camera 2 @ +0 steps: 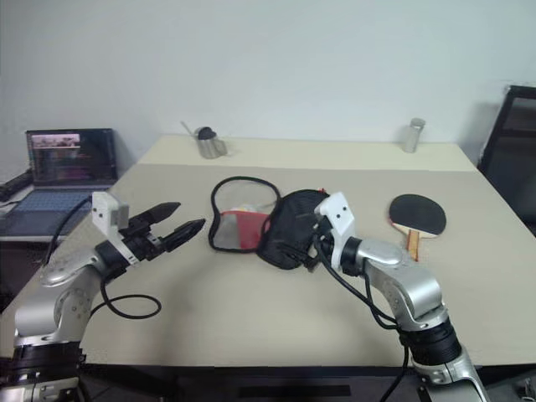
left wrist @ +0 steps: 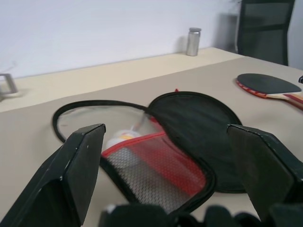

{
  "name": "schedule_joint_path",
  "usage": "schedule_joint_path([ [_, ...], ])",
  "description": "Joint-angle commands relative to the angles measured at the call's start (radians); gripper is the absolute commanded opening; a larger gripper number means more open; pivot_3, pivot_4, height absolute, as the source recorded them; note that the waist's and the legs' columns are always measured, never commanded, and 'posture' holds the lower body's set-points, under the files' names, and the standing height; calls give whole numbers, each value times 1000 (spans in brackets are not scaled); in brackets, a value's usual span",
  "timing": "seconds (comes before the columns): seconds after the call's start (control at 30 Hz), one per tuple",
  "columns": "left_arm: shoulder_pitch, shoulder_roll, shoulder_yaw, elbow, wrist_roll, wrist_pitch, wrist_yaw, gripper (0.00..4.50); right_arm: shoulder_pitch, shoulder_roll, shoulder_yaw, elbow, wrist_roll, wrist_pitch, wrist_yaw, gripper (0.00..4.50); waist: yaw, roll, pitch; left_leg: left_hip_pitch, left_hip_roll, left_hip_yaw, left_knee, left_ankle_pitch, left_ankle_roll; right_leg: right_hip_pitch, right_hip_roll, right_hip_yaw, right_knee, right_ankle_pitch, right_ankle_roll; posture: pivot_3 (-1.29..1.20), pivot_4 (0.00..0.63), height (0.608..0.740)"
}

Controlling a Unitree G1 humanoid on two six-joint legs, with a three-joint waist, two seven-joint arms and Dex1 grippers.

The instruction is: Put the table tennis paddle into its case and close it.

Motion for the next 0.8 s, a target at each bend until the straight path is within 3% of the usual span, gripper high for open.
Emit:
schedule_joint_path([
  [0.03, -36, 5, -6, 4, 11, -37, -15, 4471, -14, 7, -17, -12, -11, -3, -26, 4500, 7, 1, 1, 1, 1, 2, 0, 0, 0, 0, 0, 2, 0, 0, 0, 0, 150, 740],
  [0.37, -88, 25, -49, 62, 51, -90, -87, 4471, -43, 55, -58, 86, -26, 81, -138, 4500, 17, 0, 1, 3, 13, 29, 0, 0, 0, -11, 3, 27, 0, 5, -6, 0, 150, 740],
  [0.8, -188, 32, -75, 177, 94, -134, -163, 4471, -138, 163, -106, 409, -93, 78, -263, 4500, 17, 0, 2, 3, 14, 35, 0, 0, 0, -15, 6, 32, 0, 8, -9, 0, 150, 740],
])
